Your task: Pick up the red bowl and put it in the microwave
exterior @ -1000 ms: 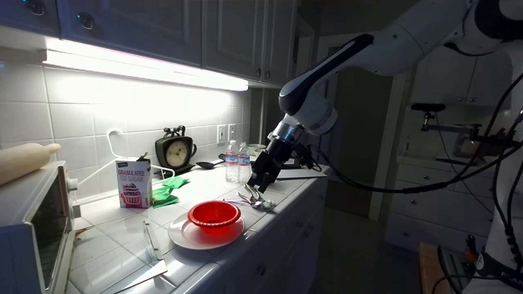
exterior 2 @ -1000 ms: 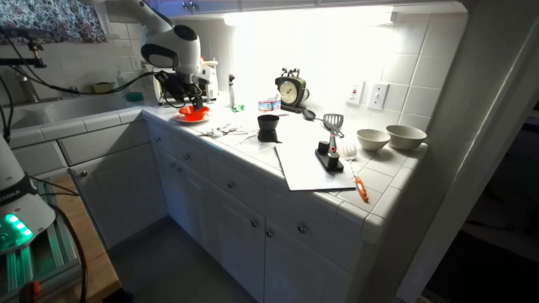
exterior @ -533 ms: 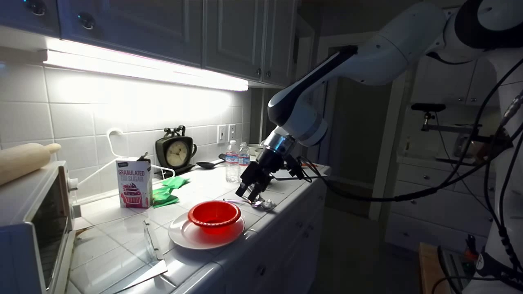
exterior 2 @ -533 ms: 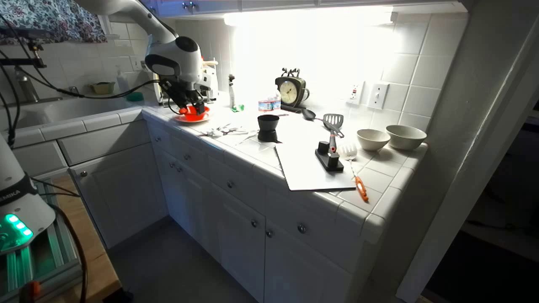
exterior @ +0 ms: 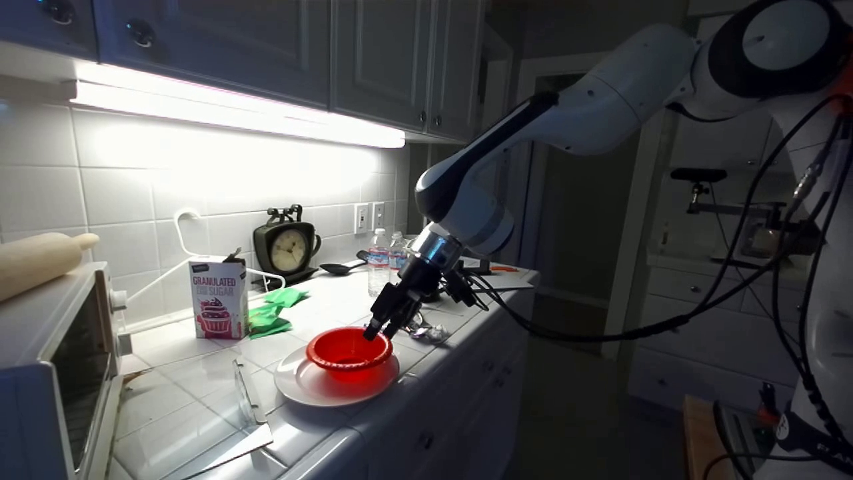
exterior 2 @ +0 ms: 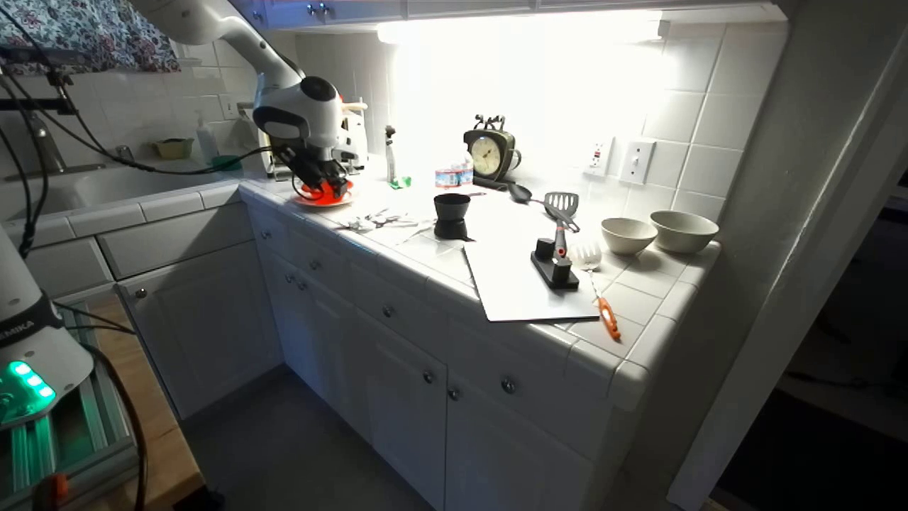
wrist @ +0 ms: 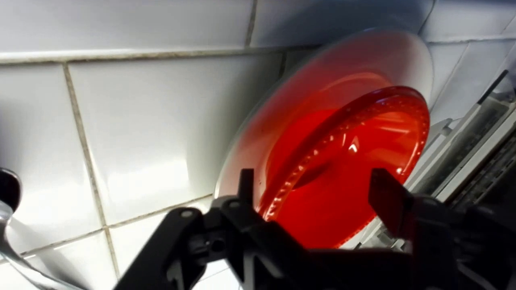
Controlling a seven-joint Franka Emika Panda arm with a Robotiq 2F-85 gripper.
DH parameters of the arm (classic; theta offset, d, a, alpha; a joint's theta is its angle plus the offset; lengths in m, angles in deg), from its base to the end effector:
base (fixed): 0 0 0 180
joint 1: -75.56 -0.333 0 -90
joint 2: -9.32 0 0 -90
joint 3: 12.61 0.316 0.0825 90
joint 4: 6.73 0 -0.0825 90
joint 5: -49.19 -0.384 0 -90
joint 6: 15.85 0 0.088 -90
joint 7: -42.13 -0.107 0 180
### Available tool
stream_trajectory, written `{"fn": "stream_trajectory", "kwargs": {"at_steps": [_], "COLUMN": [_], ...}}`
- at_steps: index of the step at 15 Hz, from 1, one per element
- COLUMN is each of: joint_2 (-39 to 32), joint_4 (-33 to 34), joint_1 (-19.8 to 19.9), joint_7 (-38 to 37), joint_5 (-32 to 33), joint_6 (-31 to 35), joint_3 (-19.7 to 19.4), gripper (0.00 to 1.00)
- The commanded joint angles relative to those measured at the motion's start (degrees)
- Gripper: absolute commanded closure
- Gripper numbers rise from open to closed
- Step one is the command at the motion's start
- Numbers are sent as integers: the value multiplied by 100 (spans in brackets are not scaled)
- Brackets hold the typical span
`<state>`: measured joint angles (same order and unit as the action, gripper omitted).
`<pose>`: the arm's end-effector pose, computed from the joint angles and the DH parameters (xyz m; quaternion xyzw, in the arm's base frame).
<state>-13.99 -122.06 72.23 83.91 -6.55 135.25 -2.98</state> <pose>0.6071 0.1142 0.2660 -0.9490 -0.0516 -0.1590 0.2672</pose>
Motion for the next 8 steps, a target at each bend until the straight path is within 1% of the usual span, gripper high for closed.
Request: {"fn": "stream_trajectory", "kwargs": {"at_steps": [1,4,7,8], "joint_2": [-409,-530,-398,-323], "joint_4": [441,650,710,710], "joint_1": [117,137,202,200], "joint_7": [70,-66,-151,-208], "joint_5": [-219,-230,-336,-363], "joint_6": [140,-16,-226,-275], "joint_3": [240,362,531,556], "gripper": [56,77,99,100]}}
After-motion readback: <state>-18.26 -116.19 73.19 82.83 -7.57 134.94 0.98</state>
